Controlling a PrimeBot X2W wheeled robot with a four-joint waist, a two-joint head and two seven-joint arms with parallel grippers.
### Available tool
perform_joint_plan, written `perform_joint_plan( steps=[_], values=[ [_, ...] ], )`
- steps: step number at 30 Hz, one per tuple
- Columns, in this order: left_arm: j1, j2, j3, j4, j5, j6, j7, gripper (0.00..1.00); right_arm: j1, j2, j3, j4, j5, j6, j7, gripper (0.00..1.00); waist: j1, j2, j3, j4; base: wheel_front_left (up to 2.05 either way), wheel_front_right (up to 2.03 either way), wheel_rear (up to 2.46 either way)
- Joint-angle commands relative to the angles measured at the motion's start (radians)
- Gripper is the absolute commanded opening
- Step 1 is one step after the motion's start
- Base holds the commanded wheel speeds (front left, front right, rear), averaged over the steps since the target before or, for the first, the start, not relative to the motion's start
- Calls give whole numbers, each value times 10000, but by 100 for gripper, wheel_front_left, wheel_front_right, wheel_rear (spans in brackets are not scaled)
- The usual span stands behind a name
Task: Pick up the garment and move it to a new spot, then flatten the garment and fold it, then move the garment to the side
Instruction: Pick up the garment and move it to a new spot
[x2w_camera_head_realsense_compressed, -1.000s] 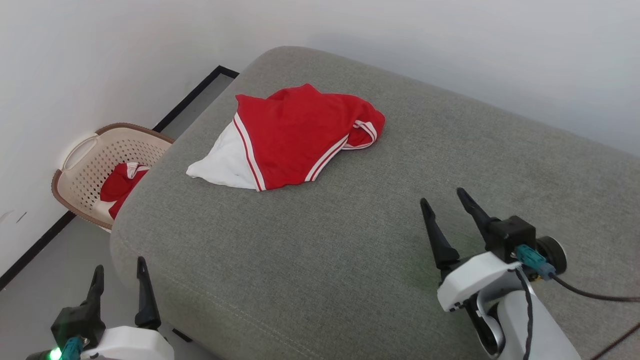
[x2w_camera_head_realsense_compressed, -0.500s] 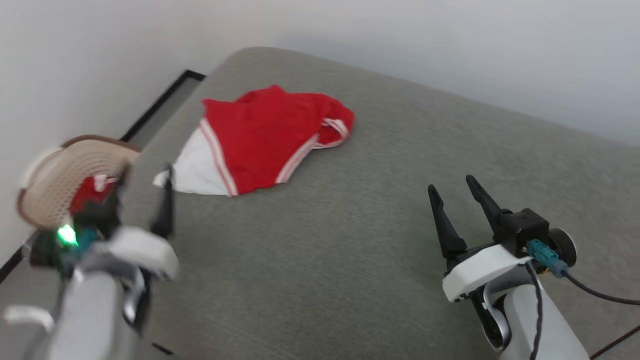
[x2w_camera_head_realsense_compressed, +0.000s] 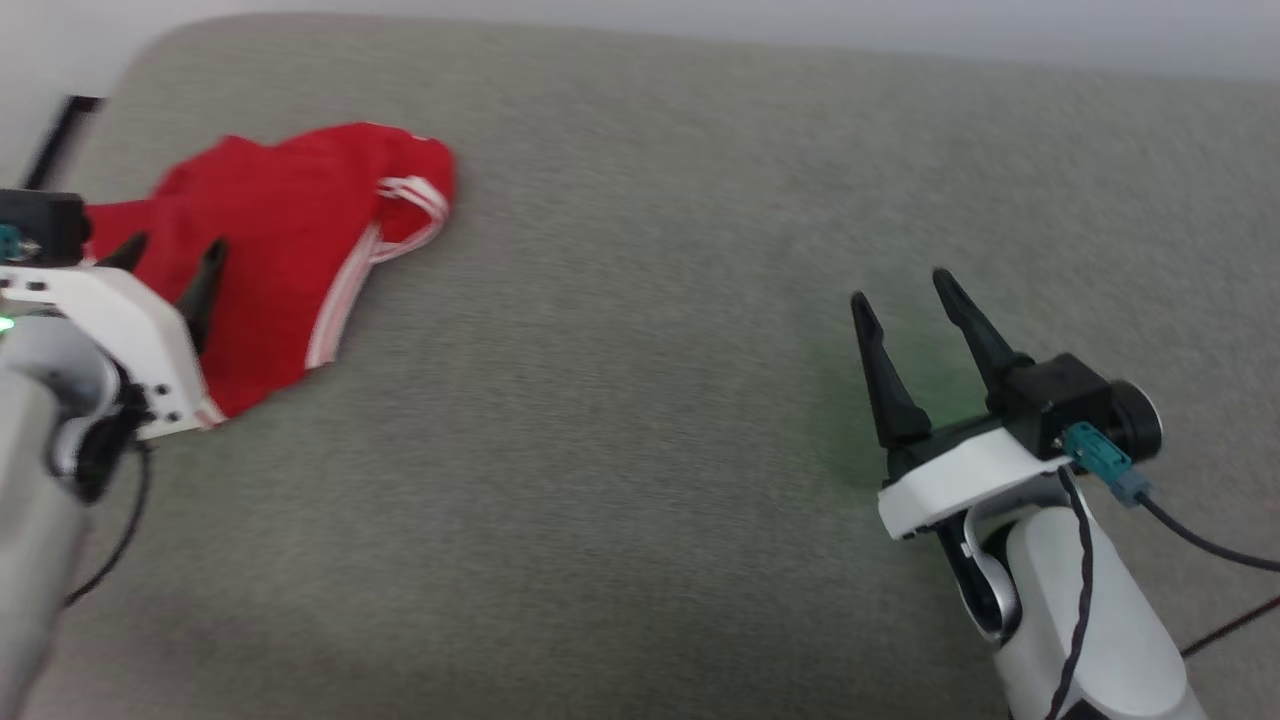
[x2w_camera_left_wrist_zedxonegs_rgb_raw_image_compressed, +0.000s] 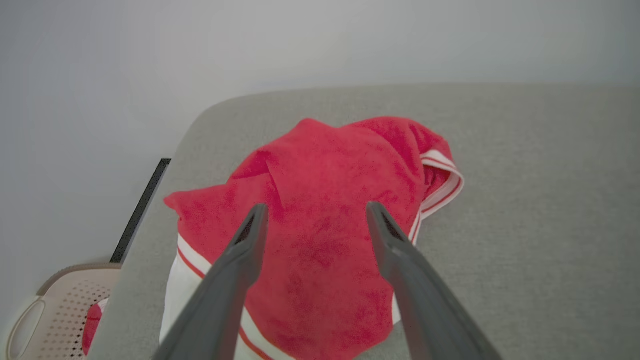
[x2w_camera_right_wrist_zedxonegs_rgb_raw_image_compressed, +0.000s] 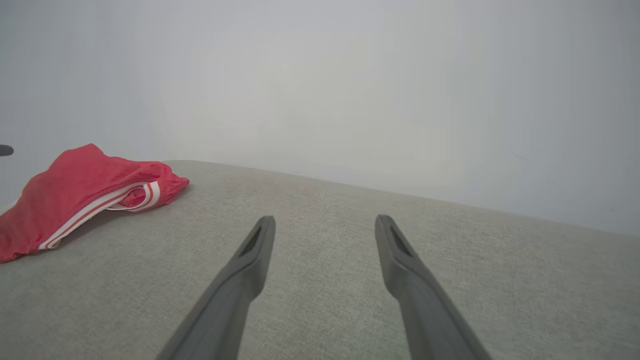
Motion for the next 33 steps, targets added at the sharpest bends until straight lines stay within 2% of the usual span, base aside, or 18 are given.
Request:
perform_joint_plan(
  steps=[1,6,11,18,19,20,21,25,29,33],
  values=[
    [-162,360,-440,-38,-571,37,509,100,-217,10,53,-112,72,-7,-46,100,0,0,803,-900,0,0,0],
    [-262,1492,-1627,-292,-2237,36,1525,100,-455,8,217,-325,152,-7,-46,100,0,0,1256,-1545,0,0,0],
    [-388,2049,-2269,-27,-3167,35,1505,100,-577,9,295,-592,164,-7,-46,100,0,0,1646,-1992,0,0,0],
    [-259,2160,-3005,688,-4023,35,1564,100,-649,8,459,-1019,227,-7,-47,100,0,0,1927,-2316,0,0,0],
    [-236,2109,-3069,787,-4190,36,1634,71,-664,9,500,-1097,207,-7,-47,100,0,0,1930,-2329,0,0,0],
    [-186,2056,-3174,825,-4259,36,1737,24,-655,9,531,-1164,207,-7,-47,100,0,0,1916,-2340,0,0,0],
    [-194,2050,-3276,848,-4338,36,1753,0,-655,8,538,-1199,167,-7,-47,100,0,0,1912,-2342,0,0,0],
    [-371,2051,-3503,795,-4510,22,1511,0,-675,6,481,-1220,60,-7,-47,100,0,0,1818,-2287,0,0,0],
    [-1200,2267,-3570,786,-4116,24,152,0,-573,8,378,-1161,58,-7,-47,100,0,0,1458,-2135,0,0,0],
    [-1814,2192,-3809,738,-3751,25,-1011,0,-446,5,312,-1108,227,-7,-47,100,0,0,982,-2025,0,0,0]
  ],
)
